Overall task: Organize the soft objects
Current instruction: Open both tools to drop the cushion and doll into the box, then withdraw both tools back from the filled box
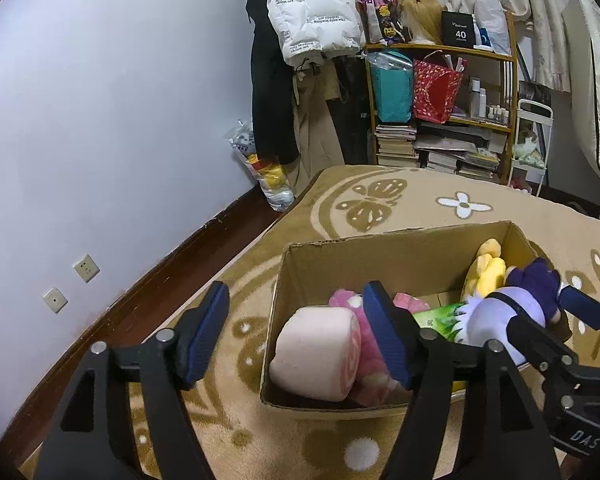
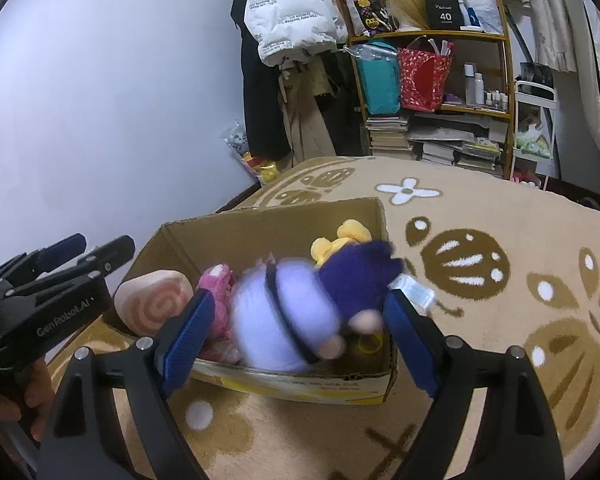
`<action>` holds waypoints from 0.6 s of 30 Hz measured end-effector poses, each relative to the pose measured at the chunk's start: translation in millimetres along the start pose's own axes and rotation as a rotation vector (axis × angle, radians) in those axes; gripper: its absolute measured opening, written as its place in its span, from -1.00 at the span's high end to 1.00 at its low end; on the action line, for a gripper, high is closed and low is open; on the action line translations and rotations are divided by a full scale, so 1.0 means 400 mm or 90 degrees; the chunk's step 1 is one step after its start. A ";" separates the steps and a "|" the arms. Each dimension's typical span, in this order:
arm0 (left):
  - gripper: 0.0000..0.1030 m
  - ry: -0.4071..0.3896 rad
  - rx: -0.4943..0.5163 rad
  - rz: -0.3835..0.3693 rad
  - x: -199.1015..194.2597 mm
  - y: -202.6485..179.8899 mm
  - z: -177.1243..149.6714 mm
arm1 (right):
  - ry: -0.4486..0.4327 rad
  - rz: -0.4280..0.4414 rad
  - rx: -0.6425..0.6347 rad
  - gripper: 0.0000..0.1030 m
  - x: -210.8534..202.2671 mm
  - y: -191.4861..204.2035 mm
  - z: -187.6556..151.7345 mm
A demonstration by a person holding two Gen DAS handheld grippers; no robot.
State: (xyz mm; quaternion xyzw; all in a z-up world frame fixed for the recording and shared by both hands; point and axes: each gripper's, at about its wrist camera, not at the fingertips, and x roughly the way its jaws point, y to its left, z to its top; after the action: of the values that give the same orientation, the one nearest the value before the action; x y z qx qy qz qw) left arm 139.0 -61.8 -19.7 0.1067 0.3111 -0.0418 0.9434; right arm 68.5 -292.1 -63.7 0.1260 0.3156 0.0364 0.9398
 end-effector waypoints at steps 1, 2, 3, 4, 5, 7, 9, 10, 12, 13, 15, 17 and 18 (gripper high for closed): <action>-0.52 0.001 -0.002 0.002 -0.001 0.002 0.000 | 0.000 0.002 0.002 -0.83 -0.001 -0.001 0.001; -0.60 0.001 -0.005 0.005 -0.002 0.005 0.001 | -0.001 0.004 0.005 -0.88 -0.005 -0.003 0.002; -0.78 0.001 -0.011 0.012 -0.003 0.008 0.003 | -0.002 0.006 0.008 -0.95 -0.004 -0.003 0.004; -0.89 0.000 -0.017 0.016 -0.004 0.013 0.004 | -0.004 0.008 0.010 -0.97 -0.006 -0.004 0.004; -0.90 -0.006 -0.024 0.022 -0.008 0.019 0.005 | -0.005 0.010 0.010 -0.97 -0.008 -0.004 0.004; -0.93 -0.009 -0.031 0.028 -0.009 0.028 0.007 | -0.003 0.006 0.008 -1.00 -0.009 -0.003 0.005; -0.98 -0.012 -0.036 0.033 -0.011 0.038 0.009 | -0.003 0.003 0.009 -1.00 -0.010 -0.005 0.004; -0.99 -0.013 -0.037 0.036 -0.012 0.044 0.006 | -0.003 0.002 0.009 -1.00 -0.011 -0.006 0.004; -0.99 -0.010 -0.040 0.038 -0.012 0.052 0.005 | -0.003 -0.004 0.007 -1.00 -0.015 -0.008 0.005; -0.99 -0.008 -0.041 0.040 -0.012 0.056 0.004 | -0.004 -0.008 0.006 -1.00 -0.017 -0.009 0.005; -0.99 -0.005 -0.043 0.042 -0.017 0.060 0.004 | -0.006 -0.014 0.005 -1.00 -0.025 -0.011 0.005; -0.99 -0.007 -0.042 0.041 -0.026 0.062 0.002 | -0.008 -0.020 0.004 -1.00 -0.034 -0.012 0.003; -0.99 -0.008 -0.041 0.040 -0.033 0.062 0.000 | -0.009 -0.025 0.003 -1.00 -0.039 -0.013 0.002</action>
State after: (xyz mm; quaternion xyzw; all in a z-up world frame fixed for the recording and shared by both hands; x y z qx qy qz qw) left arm 131.9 -37.4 -7.5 0.0858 0.3029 -0.0031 0.9491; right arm 56.4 -299.6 -55.3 0.1222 0.3118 0.0166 0.9421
